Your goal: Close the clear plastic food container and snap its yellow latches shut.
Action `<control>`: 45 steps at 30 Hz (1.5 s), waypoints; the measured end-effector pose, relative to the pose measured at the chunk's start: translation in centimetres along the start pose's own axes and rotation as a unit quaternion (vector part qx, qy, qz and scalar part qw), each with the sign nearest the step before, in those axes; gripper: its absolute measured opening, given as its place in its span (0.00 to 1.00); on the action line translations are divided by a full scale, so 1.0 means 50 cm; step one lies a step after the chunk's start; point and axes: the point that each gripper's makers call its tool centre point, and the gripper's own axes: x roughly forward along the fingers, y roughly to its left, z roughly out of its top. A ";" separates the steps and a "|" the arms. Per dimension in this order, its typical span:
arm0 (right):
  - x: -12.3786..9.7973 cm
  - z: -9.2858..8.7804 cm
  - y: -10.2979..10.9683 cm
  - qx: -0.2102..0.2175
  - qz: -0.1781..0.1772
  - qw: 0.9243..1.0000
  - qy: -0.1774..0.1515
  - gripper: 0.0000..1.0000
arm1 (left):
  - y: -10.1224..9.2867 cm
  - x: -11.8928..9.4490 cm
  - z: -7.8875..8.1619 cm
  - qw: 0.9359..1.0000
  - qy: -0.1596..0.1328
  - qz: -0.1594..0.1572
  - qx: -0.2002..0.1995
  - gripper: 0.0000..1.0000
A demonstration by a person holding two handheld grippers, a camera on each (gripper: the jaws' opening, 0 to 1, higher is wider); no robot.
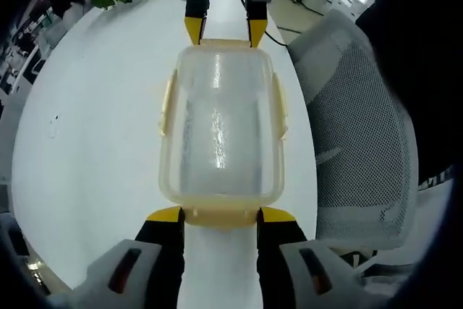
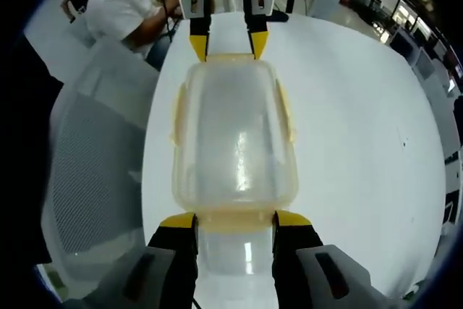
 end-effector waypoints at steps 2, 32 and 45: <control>-0.002 -0.005 0.000 0.000 -0.001 1.000 0.000 0.39 | 0.002 0.003 0.005 1.000 0.000 -0.001 0.000 0.37; -0.011 -0.076 0.007 0.007 0.000 1.000 0.000 0.39 | -0.005 0.036 0.068 1.000 -0.009 -0.006 0.010 0.37; -0.022 -0.111 0.003 0.005 0.002 1.000 0.004 0.39 | -0.006 0.051 0.102 1.000 -0.018 -0.006 0.008 0.37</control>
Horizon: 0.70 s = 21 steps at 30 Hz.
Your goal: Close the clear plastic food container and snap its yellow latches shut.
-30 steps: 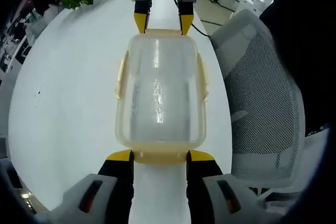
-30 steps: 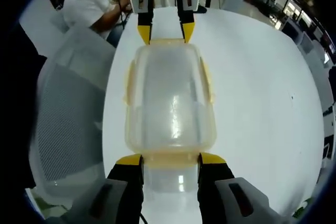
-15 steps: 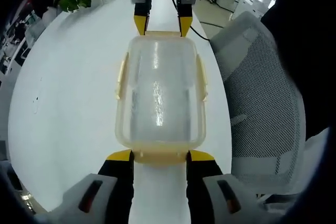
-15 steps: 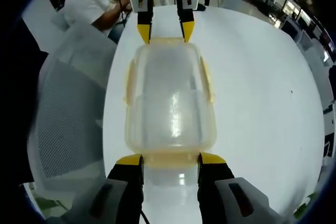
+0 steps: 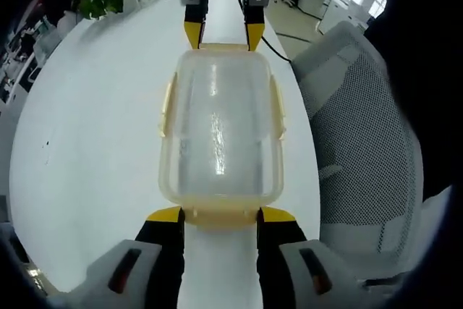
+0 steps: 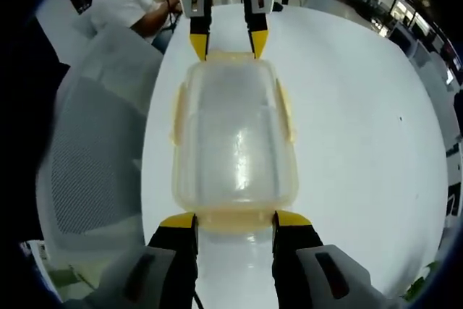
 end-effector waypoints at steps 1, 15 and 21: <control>0.000 -0.003 -0.001 -0.002 -0.001 1.000 0.000 0.39 | 0.000 0.001 0.002 1.000 -0.001 0.000 -0.002 0.37; -0.010 -0.033 0.001 0.003 -0.003 1.000 0.005 0.39 | 0.000 0.014 0.032 1.000 -0.006 0.002 0.005 0.37; -0.016 -0.049 -0.007 0.000 -0.008 1.000 0.007 0.39 | 0.005 0.021 0.047 1.000 -0.008 0.004 0.004 0.37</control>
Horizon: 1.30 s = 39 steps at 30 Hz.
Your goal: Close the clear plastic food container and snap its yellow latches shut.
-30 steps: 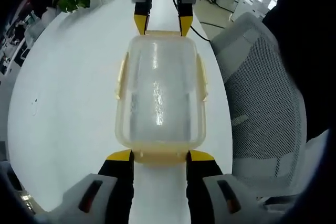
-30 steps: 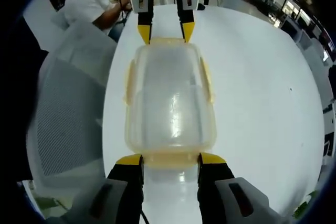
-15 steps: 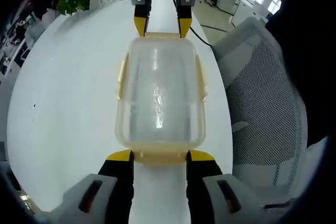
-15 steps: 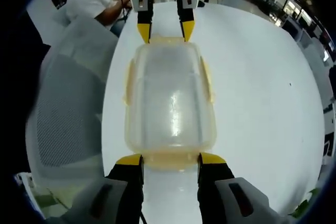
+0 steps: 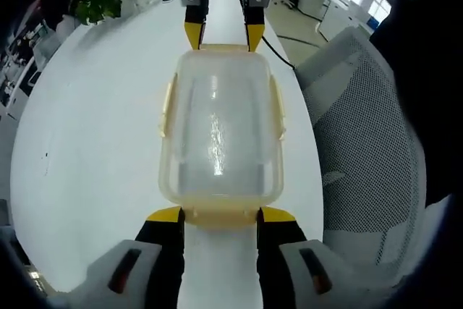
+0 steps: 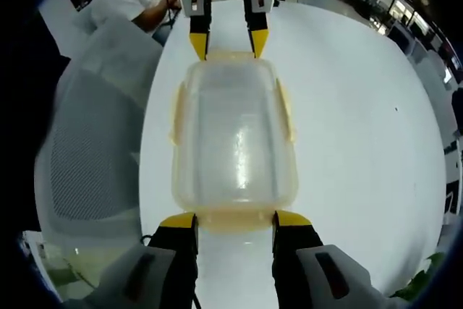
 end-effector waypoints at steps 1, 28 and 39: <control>-0.001 -0.004 0.000 0.000 0.000 1.000 -0.001 0.39 | 0.000 0.000 0.002 1.000 -0.001 0.000 0.000 0.37; -0.007 -0.072 -0.003 0.002 0.003 1.000 0.007 0.39 | -0.001 0.029 0.065 1.000 -0.023 -0.004 0.000 0.37; -0.008 -0.081 0.006 -0.004 0.004 1.000 0.006 0.39 | -0.017 0.026 0.075 1.000 -0.023 -0.003 -0.006 0.37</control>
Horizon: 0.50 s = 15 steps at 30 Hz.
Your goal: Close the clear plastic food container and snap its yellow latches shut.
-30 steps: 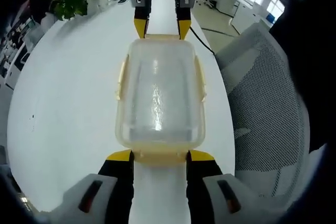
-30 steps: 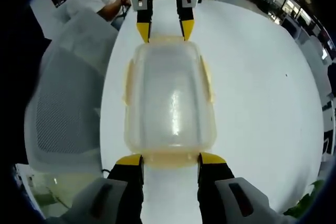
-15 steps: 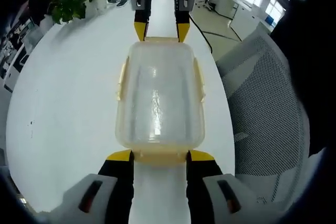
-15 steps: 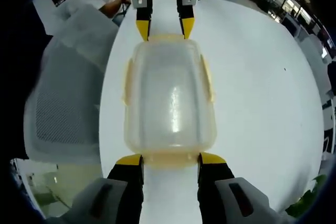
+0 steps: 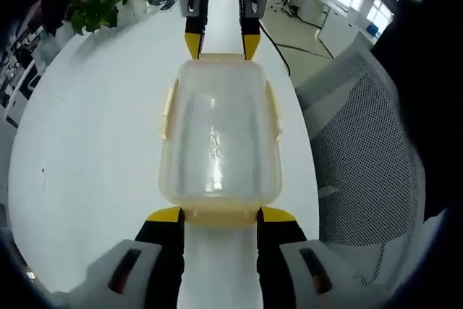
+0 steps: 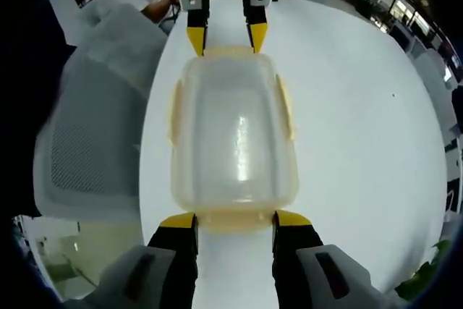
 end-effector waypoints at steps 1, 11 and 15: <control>0.002 -0.001 -0.002 -0.002 -0.001 1.000 0.000 0.39 | 0.000 0.001 0.001 1.000 0.001 0.002 0.002 0.37; 0.013 -0.006 -0.008 -0.016 -0.003 1.000 -0.003 0.39 | -0.001 0.013 -0.004 1.000 0.004 0.013 -0.002 0.37; 0.015 -0.007 -0.009 -0.019 -0.005 1.000 -0.012 0.39 | 0.001 0.016 -0.005 1.000 0.005 0.016 -0.002 0.37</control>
